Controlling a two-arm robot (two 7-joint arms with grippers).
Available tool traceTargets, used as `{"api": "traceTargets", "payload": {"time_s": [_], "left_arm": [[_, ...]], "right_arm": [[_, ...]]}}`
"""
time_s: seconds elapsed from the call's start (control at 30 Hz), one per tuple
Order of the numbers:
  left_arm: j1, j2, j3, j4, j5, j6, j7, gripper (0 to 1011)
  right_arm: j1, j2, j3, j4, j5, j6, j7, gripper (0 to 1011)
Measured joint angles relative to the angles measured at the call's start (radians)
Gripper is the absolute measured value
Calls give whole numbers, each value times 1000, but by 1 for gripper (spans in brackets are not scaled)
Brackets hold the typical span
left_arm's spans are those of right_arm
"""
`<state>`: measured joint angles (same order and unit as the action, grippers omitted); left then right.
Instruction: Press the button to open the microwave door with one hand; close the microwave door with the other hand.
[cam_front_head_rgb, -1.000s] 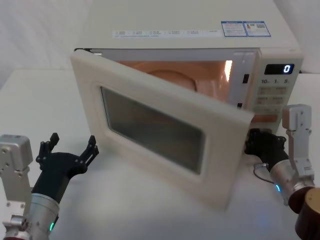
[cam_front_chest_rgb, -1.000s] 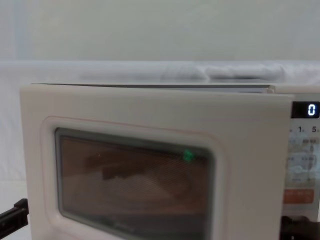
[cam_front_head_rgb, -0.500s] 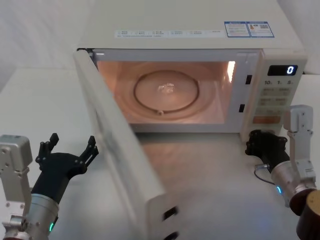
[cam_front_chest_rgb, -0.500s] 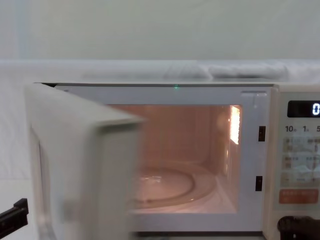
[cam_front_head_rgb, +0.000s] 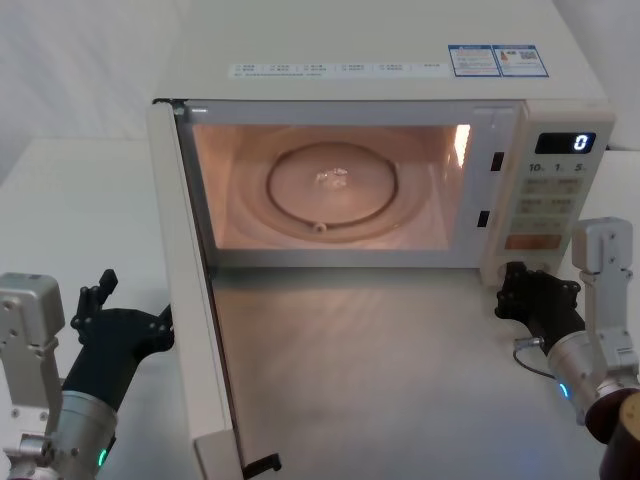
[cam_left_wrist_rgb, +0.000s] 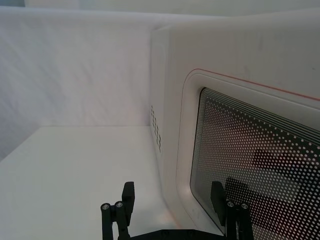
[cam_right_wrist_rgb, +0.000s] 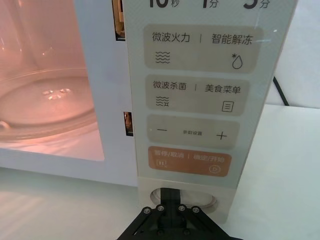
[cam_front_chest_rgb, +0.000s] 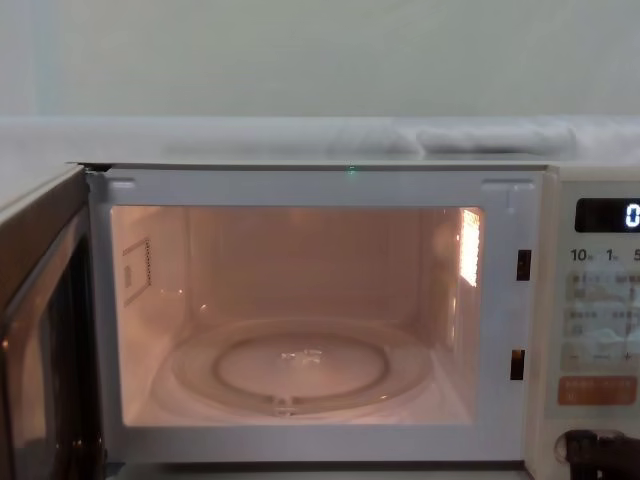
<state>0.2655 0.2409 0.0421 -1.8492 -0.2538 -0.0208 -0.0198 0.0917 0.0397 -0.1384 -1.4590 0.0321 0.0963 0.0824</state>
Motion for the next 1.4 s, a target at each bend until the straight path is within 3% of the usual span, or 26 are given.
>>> {"api": "traceTargets", "payload": {"time_s": [1.0, 1.23, 1.4], "left_arm": [[0, 0, 0, 0, 0, 0, 0, 1001], [0, 0, 0, 0, 0, 0, 0, 1001], [0, 0, 0, 0, 0, 0, 0, 1001]], "right_arm": [[-24, -2, 11, -21, 9, 22, 9, 0], [-49, 5, 5, -72, 8, 47, 12, 0], [-86, 14, -1, -144, 1, 83, 11, 0]]}}
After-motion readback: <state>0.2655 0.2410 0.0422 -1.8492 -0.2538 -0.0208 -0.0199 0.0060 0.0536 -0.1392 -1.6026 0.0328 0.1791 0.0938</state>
